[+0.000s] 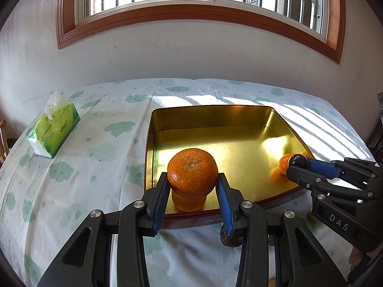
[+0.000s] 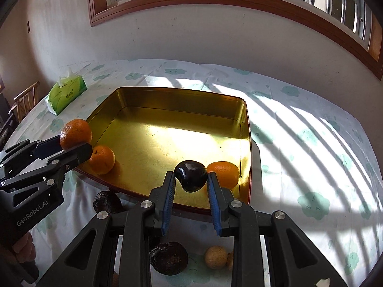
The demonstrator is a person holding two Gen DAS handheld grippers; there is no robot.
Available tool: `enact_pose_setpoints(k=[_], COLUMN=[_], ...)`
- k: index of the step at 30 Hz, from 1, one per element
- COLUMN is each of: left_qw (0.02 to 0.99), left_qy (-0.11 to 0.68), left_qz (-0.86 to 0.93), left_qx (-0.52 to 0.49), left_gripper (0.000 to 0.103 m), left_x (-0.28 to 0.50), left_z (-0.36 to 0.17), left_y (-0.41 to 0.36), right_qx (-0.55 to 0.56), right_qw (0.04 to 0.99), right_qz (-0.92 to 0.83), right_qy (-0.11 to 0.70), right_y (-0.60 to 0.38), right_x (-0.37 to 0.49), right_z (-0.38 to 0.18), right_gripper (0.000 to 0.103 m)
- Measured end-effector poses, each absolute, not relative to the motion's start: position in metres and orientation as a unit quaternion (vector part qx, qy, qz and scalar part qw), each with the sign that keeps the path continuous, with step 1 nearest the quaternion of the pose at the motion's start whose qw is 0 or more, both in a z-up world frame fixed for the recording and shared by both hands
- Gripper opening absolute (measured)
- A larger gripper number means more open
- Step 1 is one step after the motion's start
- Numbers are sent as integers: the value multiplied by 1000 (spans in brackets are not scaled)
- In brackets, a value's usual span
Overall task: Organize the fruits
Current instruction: 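Carry the plum and the orange over the tin with both tools, then open the right tool to drop the plum in the tin while the left tool releases its orange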
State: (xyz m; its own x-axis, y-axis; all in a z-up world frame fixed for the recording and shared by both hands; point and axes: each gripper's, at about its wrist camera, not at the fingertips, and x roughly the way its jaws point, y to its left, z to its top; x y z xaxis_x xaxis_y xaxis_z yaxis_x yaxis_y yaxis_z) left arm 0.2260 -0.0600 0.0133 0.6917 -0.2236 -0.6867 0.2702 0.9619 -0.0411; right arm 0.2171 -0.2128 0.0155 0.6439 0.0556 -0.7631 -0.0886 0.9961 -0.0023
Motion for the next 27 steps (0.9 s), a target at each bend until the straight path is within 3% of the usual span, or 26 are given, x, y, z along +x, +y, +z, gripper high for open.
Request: enact_pose_setpoints(k=[27], left_qw=[909], left_qy=[394], left_qz=[-123], left_qx=[51], left_gripper=[41], left_x=[247], left_z=[-7], left_y=[-67], right_qx=[-9], right_qw=[900], right_qz=[42], right_qy=[434], right_y=[-212], right_x=[233], right_z=[2], right_gripper=[27])
